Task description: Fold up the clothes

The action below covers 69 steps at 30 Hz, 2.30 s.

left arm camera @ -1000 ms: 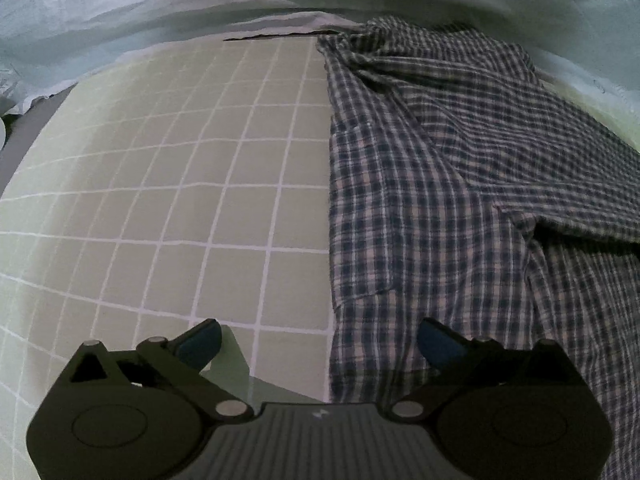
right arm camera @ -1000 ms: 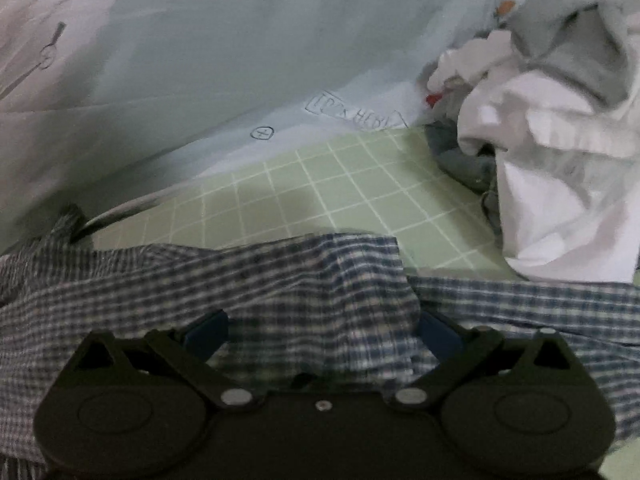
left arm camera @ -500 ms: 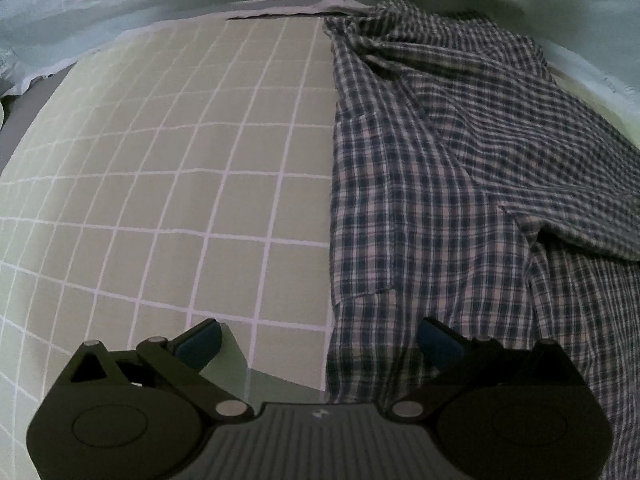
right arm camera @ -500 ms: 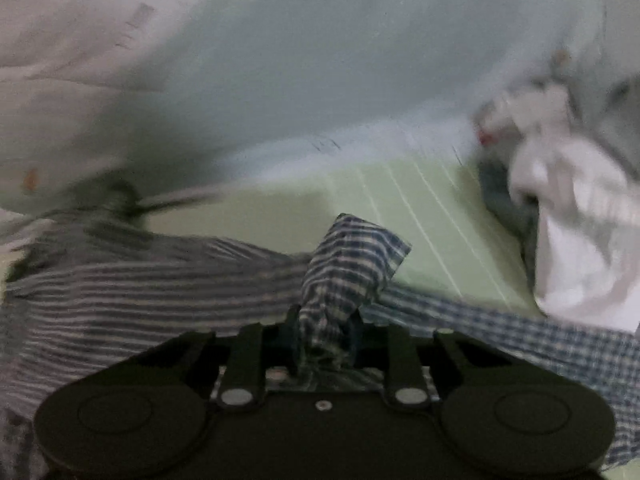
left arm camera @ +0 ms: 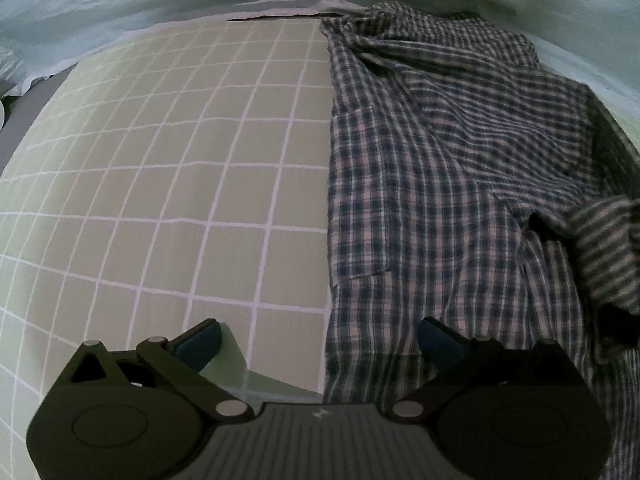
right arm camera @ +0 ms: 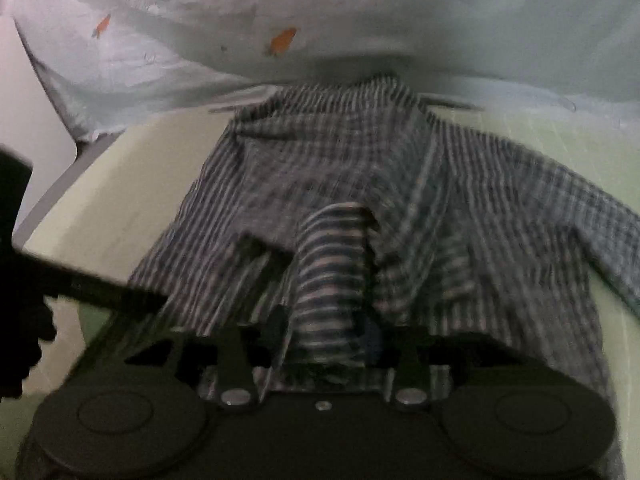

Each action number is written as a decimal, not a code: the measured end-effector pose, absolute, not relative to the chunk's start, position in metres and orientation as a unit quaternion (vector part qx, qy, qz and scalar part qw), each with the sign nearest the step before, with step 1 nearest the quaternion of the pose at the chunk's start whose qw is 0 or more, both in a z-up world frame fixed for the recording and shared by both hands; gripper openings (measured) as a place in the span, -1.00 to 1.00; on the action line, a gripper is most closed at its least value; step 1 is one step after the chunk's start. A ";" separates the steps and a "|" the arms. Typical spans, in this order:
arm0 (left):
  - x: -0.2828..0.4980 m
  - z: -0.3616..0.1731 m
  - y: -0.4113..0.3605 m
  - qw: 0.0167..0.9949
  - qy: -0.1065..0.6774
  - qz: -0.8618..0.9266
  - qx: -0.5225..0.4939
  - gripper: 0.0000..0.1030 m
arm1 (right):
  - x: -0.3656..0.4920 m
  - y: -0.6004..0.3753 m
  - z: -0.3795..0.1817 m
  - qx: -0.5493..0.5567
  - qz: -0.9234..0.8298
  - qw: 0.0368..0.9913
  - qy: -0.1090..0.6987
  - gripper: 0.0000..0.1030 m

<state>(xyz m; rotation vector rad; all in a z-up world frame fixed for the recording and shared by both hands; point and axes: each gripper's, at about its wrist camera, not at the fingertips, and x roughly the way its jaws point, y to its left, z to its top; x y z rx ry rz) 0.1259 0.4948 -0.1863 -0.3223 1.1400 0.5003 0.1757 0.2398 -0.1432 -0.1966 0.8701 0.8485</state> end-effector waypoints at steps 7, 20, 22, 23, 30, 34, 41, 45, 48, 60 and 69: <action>0.115 -0.181 0.493 0.799 0.531 0.234 -0.158 1.00 | 0.176 0.178 -0.138 -0.019 0.312 0.875 0.370 0.97; 0.133 -0.138 0.454 0.859 0.461 0.163 -0.151 0.99 | 0.193 0.126 -0.194 -0.012 0.096 0.923 0.371 1.00; 0.141 -0.136 0.446 0.865 0.458 0.145 -0.145 0.97 | 0.191 0.131 -0.196 -0.027 0.092 0.927 0.363 1.00; 0.146 -0.136 0.443 0.867 0.458 0.137 -0.143 0.97 | 0.191 0.132 -0.197 -0.031 0.092 0.929 0.357 1.00; 0.173 -0.132 0.428 0.875 0.447 0.083 -0.169 0.81 | 0.187 0.129 -0.200 -0.029 0.093 0.936 0.337 1.00; 0.185 -0.124 0.421 0.878 0.431 0.047 -0.205 0.75 | 0.187 0.130 -0.200 -0.031 0.092 0.937 0.335 1.00; 0.209 -0.137 0.390 0.878 0.446 0.032 -0.169 0.32 | 0.187 0.132 -0.200 -0.032 0.092 0.938 0.334 1.00; 0.205 -0.148 0.386 0.870 0.457 0.041 -0.178 -0.60 | 0.187 0.132 -0.200 -0.032 0.092 0.938 0.334 1.00; 0.191 -0.147 0.387 0.869 0.454 0.054 -0.187 -0.80 | 0.187 0.132 -0.200 -0.032 0.092 0.938 0.333 1.00; 0.125 -0.121 0.382 0.875 0.413 0.121 -0.221 -0.94 | 0.188 0.132 -0.201 -0.032 0.092 0.938 0.332 1.00; 0.061 -0.105 0.361 0.884 0.370 0.175 -0.228 -0.94 | 0.187 0.132 -0.201 -0.032 0.091 0.939 0.331 1.00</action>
